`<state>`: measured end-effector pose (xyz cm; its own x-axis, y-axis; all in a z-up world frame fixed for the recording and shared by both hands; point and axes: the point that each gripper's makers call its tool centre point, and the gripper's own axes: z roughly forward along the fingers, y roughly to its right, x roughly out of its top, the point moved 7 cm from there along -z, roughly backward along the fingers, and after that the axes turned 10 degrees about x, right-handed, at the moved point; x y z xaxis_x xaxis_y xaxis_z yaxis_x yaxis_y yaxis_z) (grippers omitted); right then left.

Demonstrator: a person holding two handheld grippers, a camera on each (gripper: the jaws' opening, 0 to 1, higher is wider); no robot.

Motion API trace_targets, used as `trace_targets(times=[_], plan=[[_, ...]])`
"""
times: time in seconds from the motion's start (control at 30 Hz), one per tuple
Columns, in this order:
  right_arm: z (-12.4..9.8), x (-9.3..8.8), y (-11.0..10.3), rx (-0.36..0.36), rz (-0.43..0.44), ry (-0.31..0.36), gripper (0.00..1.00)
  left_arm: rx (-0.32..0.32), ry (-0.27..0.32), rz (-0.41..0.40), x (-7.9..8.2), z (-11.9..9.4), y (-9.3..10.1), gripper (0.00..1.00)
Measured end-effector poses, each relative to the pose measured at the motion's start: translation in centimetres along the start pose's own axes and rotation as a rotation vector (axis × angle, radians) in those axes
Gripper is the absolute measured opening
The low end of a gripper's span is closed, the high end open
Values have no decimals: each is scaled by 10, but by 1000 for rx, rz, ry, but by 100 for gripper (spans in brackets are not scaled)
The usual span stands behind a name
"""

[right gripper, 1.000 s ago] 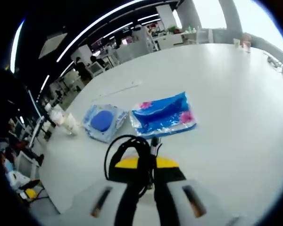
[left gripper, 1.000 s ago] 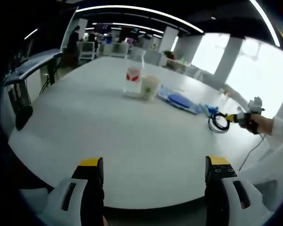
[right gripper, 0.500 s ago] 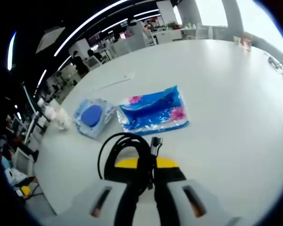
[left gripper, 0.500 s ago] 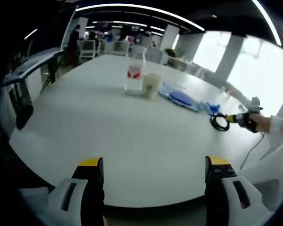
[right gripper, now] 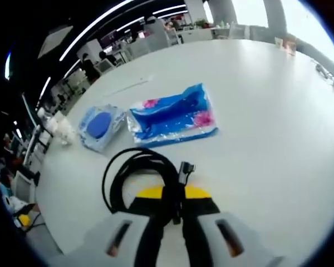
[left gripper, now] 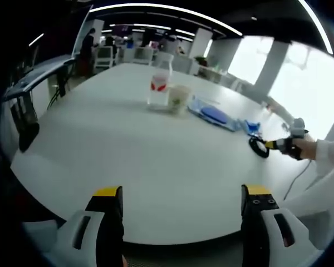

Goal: Arrange the tabletop items into an orderly group along one side of the table until the central work area is clear of visible clutter.

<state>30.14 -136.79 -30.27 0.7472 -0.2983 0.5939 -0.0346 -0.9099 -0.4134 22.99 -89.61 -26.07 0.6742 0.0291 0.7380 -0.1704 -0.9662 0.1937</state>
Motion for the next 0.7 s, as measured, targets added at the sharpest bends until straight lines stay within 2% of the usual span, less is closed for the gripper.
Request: trace_targets(times=[0.27, 0.57, 0.7], plan=[[4, 2, 0, -15, -72, -19, 8, 1, 1, -3, 0, 0, -1, 84], [5, 2, 0, -26, -91, -22, 8, 0, 5, -5, 0, 1, -1, 84], [7, 2, -2, -49, -127, -26, 9, 1, 8, -8, 0, 1, -1, 84]])
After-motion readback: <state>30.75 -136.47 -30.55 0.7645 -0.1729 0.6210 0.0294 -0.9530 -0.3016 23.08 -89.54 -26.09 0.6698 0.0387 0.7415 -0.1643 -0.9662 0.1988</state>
